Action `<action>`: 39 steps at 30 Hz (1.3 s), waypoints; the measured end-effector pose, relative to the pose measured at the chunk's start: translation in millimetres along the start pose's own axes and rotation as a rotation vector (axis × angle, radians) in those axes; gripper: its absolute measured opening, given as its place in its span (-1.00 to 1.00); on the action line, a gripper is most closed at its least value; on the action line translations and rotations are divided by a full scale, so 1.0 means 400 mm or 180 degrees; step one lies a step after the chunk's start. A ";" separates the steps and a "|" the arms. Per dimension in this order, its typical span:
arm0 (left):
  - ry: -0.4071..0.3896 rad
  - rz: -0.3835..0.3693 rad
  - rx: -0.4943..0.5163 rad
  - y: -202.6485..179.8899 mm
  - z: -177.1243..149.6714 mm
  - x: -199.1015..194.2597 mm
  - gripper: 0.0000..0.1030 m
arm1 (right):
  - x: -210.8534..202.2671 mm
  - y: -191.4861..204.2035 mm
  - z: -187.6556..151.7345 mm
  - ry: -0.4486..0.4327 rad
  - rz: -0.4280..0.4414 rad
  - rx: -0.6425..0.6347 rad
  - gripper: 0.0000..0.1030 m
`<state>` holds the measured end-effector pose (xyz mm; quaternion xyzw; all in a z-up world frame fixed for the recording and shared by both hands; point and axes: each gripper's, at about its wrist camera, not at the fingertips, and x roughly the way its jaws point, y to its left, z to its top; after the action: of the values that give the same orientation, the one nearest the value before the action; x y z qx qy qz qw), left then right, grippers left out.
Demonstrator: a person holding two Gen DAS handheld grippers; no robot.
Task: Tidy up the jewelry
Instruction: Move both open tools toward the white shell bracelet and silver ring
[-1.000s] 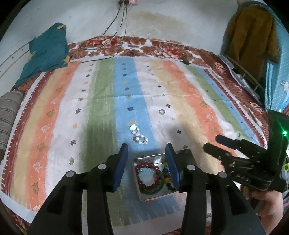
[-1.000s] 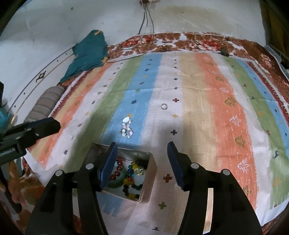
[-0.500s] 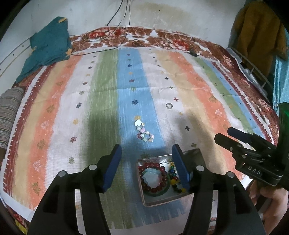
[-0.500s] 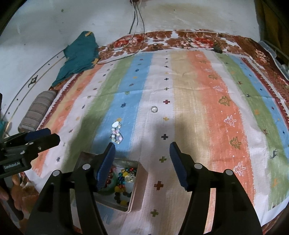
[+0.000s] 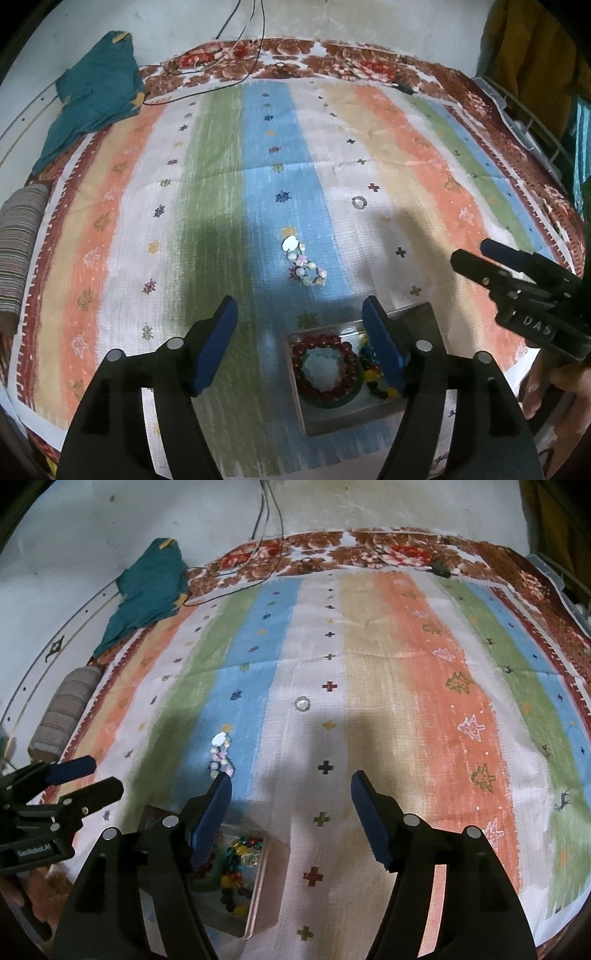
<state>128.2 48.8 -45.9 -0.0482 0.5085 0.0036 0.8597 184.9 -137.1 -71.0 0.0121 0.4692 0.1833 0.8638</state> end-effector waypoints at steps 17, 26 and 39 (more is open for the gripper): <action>0.0191 0.0024 -0.0058 -0.003 0.047 0.073 0.43 | 0.057 0.002 0.054 -0.0018 -0.0135 -0.0039 0.36; 0.0386 -0.0033 -0.0127 0.008 0.065 0.133 0.46 | 0.109 0.003 0.078 0.0081 -0.0169 -0.0064 0.36; 0.0608 -0.0069 -0.0108 0.004 0.084 0.212 0.46 | 0.187 -0.003 0.105 0.0217 -0.0196 -0.0035 0.36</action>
<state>198.3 49.6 -104.1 -0.0684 0.5874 -0.0018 0.8064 256.3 -107.1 -108.0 -0.0133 0.4975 0.1595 0.8526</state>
